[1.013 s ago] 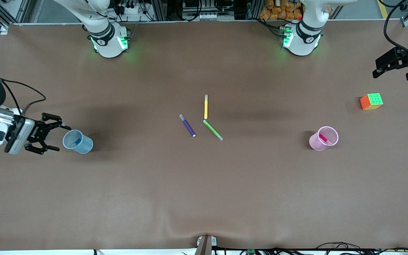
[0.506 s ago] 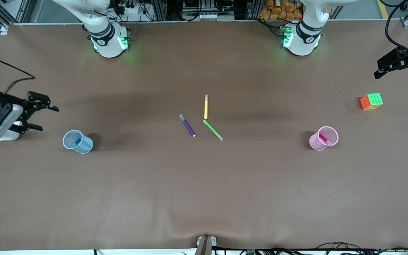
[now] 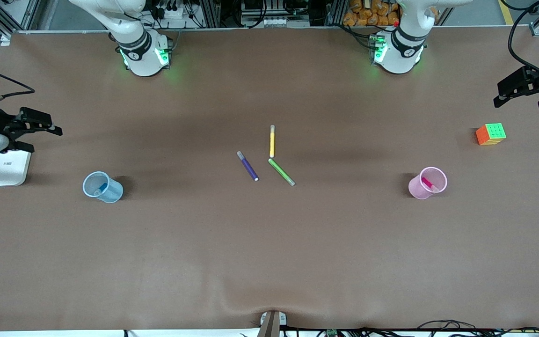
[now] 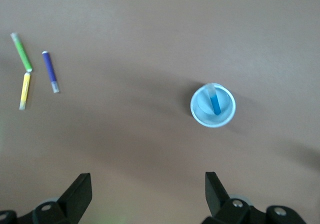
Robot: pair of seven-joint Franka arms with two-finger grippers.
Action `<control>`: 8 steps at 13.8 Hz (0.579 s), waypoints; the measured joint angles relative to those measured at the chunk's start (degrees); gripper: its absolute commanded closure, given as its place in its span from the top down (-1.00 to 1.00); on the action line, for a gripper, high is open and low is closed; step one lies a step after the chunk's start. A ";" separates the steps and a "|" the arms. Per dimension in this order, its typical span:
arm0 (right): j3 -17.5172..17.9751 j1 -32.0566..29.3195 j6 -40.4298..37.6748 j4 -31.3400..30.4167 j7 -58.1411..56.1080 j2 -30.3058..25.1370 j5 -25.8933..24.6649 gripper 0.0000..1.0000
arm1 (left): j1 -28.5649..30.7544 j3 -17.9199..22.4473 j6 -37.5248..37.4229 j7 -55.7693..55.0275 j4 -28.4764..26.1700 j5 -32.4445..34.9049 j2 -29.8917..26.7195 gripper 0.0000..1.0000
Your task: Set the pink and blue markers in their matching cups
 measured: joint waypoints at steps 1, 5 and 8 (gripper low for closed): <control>0.01 0.51 -0.56 0.43 3.27 -0.33 -1.06 1.00 | 0.00 -0.01 -0.08 0.00 0.01 0.00 0.00 1.00; 0.03 2.39 -4.13 3.62 14.54 -1.69 -5.25 1.00 | -0.05 -0.21 -0.32 0.00 0.01 0.00 0.00 1.00; -0.16 2.63 -7.18 6.86 19.63 -1.91 -6.59 1.00 | -0.05 -0.24 -0.60 0.00 0.01 0.00 0.10 1.00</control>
